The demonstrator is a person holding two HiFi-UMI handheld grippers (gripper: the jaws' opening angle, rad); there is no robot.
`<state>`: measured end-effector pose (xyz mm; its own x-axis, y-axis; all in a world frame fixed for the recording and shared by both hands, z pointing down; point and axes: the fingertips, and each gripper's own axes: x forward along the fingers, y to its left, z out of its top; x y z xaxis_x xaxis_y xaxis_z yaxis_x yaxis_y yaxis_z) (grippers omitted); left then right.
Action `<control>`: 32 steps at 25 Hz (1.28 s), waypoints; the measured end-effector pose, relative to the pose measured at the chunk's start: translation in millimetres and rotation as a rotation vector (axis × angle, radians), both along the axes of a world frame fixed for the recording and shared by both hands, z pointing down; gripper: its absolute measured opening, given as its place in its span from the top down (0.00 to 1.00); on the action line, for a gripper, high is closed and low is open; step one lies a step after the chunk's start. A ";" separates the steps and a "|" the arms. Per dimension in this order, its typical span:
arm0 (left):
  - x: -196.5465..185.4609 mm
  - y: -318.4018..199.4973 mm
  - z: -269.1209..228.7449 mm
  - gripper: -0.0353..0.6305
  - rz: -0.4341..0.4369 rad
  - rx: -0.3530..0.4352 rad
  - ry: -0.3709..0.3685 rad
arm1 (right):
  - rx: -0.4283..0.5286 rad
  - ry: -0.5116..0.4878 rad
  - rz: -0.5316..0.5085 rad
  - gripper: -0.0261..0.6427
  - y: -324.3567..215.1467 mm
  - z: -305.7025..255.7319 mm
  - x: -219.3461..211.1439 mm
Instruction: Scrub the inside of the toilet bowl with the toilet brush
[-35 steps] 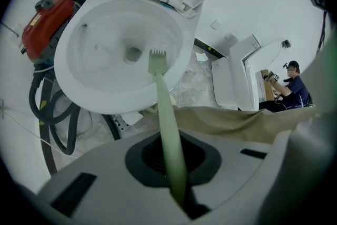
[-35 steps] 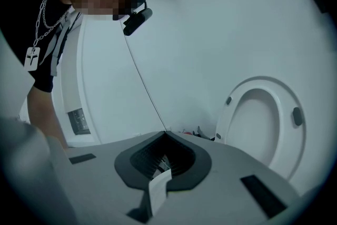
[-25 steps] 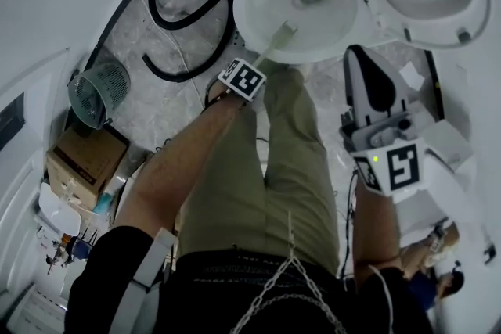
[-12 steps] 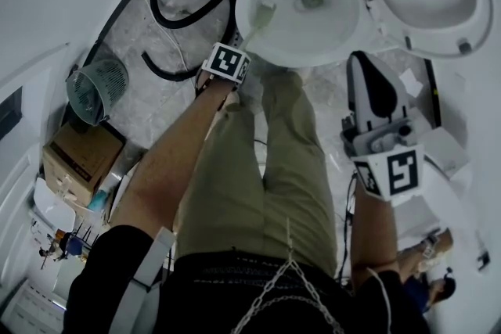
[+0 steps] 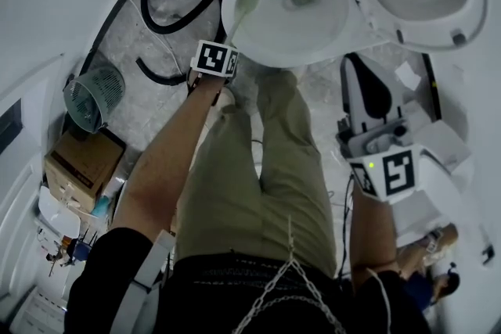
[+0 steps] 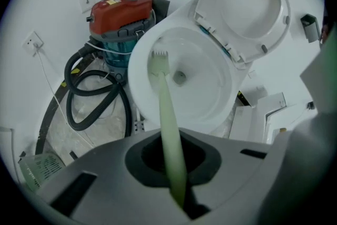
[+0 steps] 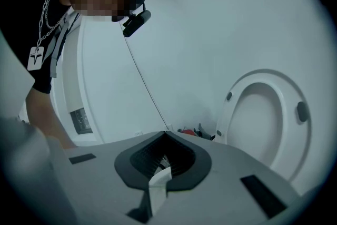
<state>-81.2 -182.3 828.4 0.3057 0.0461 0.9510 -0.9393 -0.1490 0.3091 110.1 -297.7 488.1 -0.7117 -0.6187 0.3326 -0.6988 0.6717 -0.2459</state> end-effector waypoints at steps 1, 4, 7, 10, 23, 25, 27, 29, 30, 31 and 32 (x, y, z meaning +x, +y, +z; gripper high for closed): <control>9.6 -1.4 -1.6 0.95 0.008 -0.002 0.016 | -0.004 0.000 0.004 0.96 -0.3 1.6 3.0; 41.9 1.3 -1.3 0.95 0.016 -0.038 0.085 | -0.009 -0.002 0.009 0.96 -2.2 5.3 10.3; 67.0 9.0 8.8 0.95 -0.068 -0.118 0.158 | -0.018 0.014 0.006 0.96 -4.3 10.3 18.8; 79.6 13.6 21.1 0.95 -0.169 -0.193 0.211 | -0.009 0.017 0.009 0.96 -9.5 11.3 26.8; 88.1 -36.7 52.9 0.95 -0.268 -0.252 0.226 | -0.051 0.012 0.042 0.96 -23.3 28.8 58.4; 91.3 -44.7 55.4 0.95 -0.258 -0.247 0.224 | -0.055 0.018 0.045 0.96 -23.9 30.6 61.7; 94.0 -51.2 57.8 0.95 -0.241 -0.236 0.215 | -0.058 0.017 0.049 0.96 -24.3 32.6 65.8; 95.6 -57.7 60.6 0.95 -0.207 -0.220 0.193 | -0.060 0.016 0.058 0.96 -25.3 34.8 71.3; 95.7 -61.0 61.8 0.95 -0.181 -0.210 0.173 | -0.062 0.017 0.061 0.96 -25.4 36.0 74.1; 95.4 -64.2 63.0 0.95 -0.149 -0.199 0.150 | -0.064 0.016 0.066 0.96 -25.6 36.6 76.6; 95.3 -67.4 64.2 0.95 -0.116 -0.189 0.129 | -0.061 0.012 0.071 0.96 -26.2 36.2 78.5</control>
